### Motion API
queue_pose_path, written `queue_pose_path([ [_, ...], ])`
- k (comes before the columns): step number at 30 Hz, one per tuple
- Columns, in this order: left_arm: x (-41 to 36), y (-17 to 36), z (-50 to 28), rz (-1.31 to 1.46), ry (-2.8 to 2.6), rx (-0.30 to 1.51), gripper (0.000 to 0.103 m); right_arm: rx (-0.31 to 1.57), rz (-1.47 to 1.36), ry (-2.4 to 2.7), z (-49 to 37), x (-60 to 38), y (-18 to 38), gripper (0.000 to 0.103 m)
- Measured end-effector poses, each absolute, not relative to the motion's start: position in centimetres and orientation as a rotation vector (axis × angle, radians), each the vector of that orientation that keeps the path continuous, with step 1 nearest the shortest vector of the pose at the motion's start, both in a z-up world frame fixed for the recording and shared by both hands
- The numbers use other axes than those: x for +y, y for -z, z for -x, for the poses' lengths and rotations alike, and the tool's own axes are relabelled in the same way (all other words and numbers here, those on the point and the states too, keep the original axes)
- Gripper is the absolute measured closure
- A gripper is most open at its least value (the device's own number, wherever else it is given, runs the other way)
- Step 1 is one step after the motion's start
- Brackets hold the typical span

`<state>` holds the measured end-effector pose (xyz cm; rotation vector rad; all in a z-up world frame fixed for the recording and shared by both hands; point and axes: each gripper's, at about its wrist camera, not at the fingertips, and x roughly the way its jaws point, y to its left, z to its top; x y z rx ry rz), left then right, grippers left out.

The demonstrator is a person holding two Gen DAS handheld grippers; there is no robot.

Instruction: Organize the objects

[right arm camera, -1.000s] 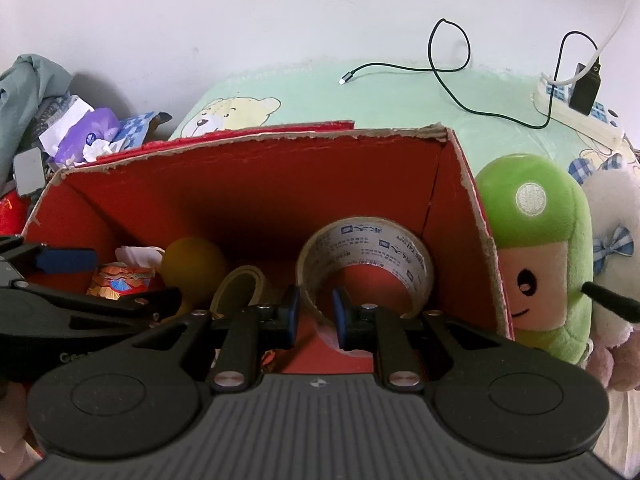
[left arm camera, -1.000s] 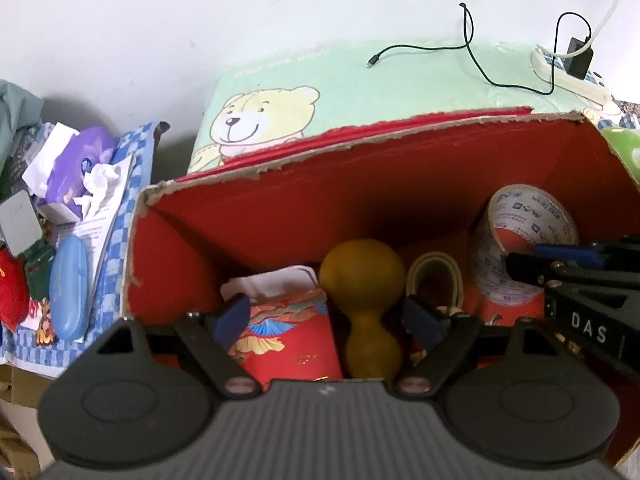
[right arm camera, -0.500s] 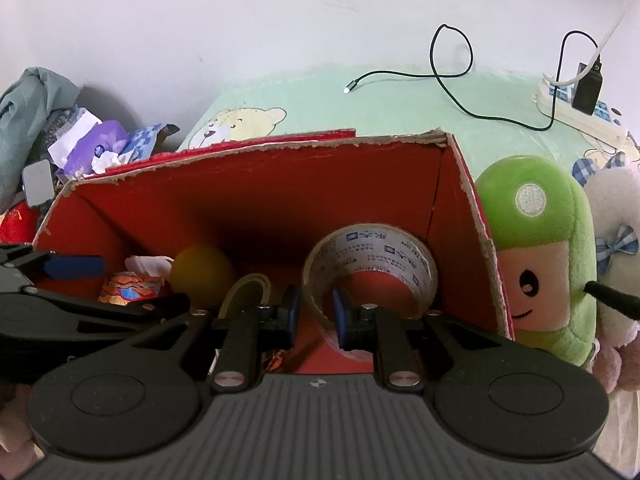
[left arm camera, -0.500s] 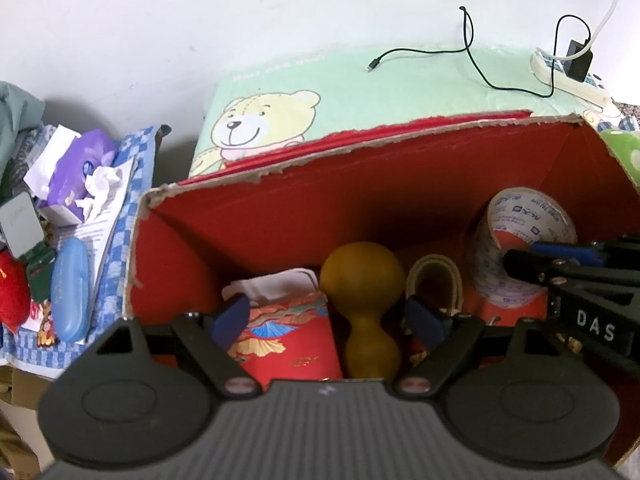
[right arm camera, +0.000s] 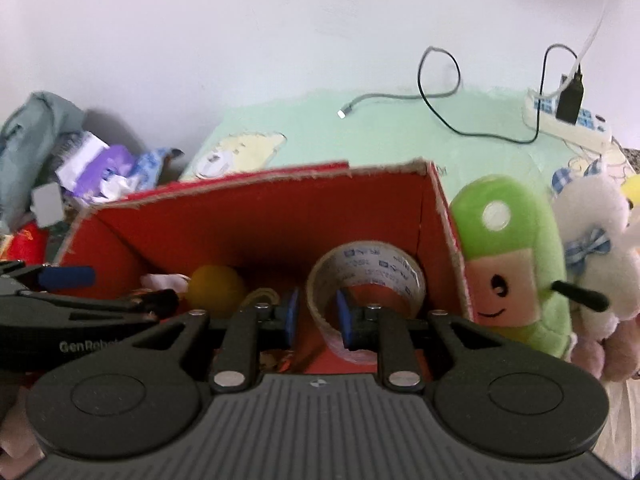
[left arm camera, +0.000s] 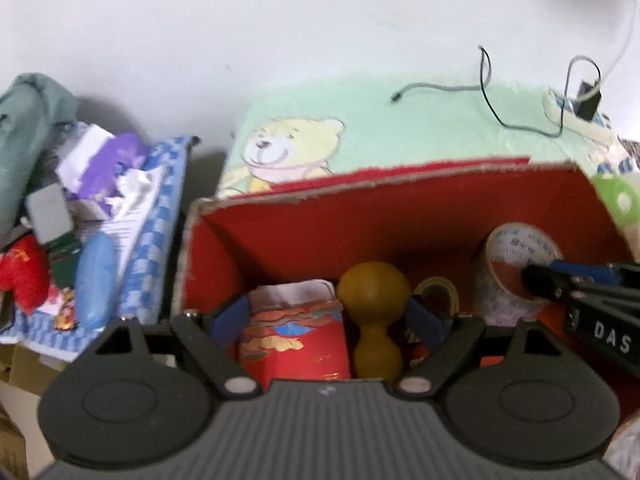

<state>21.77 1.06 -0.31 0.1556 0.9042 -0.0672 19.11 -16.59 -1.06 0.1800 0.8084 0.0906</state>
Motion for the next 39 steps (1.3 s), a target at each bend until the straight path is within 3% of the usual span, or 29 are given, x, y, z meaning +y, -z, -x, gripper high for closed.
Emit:
queue_pose_path([
  [4, 0.7, -1.3, -20.1, -0.122, 0.035, 0.898, 0.014, 0.781, -0.179, -0.079, -17.5, -17.5, -0.5, 0.074],
  [11, -1.2, -3.9, -15.8, -0.073, -0.009, 0.811, 0.000, 0.763, -0.167, -0.142, -14.6, -19.1, -2.4, 0.070],
  [32, -2.8, -5.3, -10.8, 0.001, -0.087, 0.834, 0.001, 0.719, -0.116, -0.231, -11.0, -20.9, -3.4, 0.059],
  [39, -2.4, -5.4, -12.6, -0.044, -0.041, 0.817, 0.010, 0.703, -0.130, -0.183, -11.9, -20.4, -4.0, 0.059],
])
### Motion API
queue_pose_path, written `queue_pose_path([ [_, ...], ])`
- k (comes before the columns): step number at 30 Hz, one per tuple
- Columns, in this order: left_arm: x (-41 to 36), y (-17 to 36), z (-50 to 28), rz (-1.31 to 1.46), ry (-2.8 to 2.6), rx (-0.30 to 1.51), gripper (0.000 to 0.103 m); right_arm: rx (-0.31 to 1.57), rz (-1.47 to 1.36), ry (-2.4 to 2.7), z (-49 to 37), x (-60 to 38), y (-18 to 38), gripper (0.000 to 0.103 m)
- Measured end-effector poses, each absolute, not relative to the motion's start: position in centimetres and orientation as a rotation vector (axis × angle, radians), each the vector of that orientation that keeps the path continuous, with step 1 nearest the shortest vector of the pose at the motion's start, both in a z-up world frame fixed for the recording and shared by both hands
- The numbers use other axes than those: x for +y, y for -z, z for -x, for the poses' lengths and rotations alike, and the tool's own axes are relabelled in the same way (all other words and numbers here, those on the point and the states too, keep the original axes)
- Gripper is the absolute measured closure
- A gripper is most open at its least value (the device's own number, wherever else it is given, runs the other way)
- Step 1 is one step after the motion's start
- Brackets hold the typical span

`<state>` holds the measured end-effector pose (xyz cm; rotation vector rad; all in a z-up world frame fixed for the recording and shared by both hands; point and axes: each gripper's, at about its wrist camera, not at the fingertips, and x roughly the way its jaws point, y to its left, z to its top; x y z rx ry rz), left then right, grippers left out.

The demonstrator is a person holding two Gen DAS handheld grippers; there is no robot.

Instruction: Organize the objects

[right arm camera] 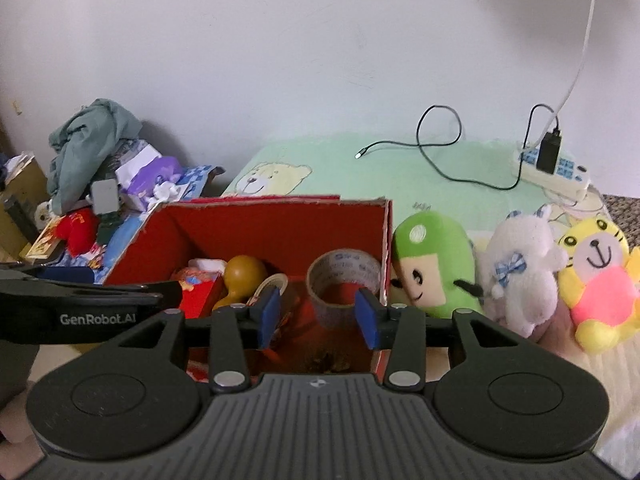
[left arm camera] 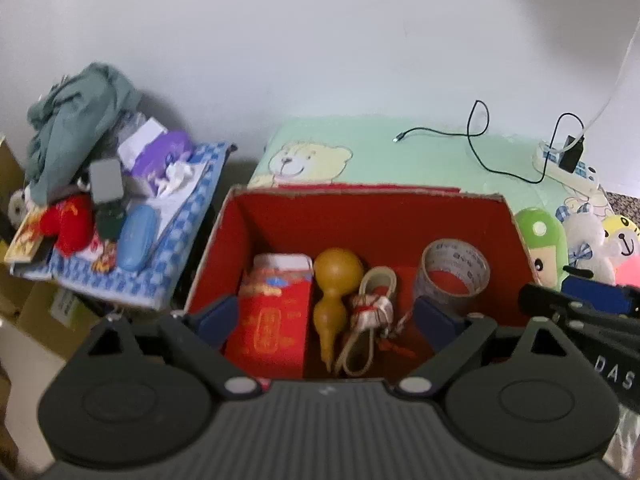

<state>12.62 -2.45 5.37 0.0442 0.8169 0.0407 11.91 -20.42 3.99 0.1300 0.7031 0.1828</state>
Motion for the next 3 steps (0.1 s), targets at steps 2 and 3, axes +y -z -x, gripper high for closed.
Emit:
queue_pose_path([
  [2, -2.01, -5.48, -13.28, -0.049, -0.048, 0.812, 0.010, 0.703, -0.154, -0.167, -12.34, -20.34, -4.02, 0.059],
  [3, -1.78, -5.50, -13.65, -0.052, -0.045, 0.813, 0.010, 0.703, -0.154, -0.167, -12.34, -20.34, -4.02, 0.059],
])
